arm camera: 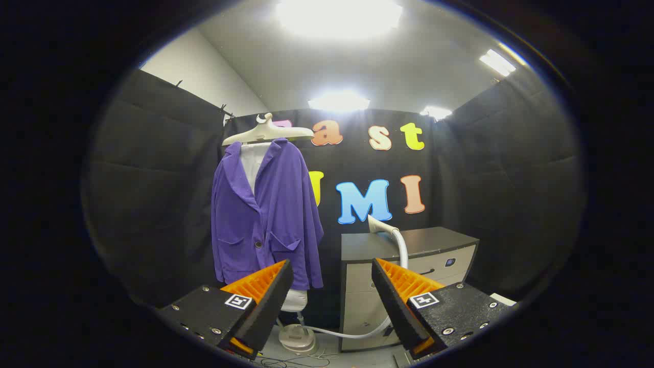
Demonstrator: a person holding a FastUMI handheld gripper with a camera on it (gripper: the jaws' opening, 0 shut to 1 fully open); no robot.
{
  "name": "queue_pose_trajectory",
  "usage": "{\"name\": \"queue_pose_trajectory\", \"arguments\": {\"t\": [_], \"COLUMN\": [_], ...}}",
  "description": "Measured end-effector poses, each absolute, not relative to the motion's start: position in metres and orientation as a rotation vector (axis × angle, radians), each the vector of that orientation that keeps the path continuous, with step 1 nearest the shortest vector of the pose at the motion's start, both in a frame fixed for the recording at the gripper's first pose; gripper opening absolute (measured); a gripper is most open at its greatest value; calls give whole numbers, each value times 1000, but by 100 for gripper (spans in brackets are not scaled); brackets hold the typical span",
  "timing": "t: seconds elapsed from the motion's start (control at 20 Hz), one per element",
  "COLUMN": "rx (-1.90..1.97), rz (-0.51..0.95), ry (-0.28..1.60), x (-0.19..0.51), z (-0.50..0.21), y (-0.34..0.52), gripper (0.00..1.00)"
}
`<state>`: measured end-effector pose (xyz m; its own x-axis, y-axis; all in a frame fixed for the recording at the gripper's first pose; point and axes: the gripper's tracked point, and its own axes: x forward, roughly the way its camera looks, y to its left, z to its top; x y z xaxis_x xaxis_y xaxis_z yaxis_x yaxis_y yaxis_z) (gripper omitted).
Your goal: Iron the clothes twice with a garment steamer, once on the left side and once on the right side.
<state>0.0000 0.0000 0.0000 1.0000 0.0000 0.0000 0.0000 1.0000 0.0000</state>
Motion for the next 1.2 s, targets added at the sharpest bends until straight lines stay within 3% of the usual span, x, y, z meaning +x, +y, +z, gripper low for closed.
{"name": "queue_pose_trajectory", "arguments": {"t": [0.7, 0.95, 1.2], "rx": [-50, 1, 25], "rz": [10, 87, 69], "ry": [-41, -75, 19], "x": [5, 9, 26], "z": [7, 25, 17], "y": [13, 24, -1], "gripper": [95, 95, 95]}}
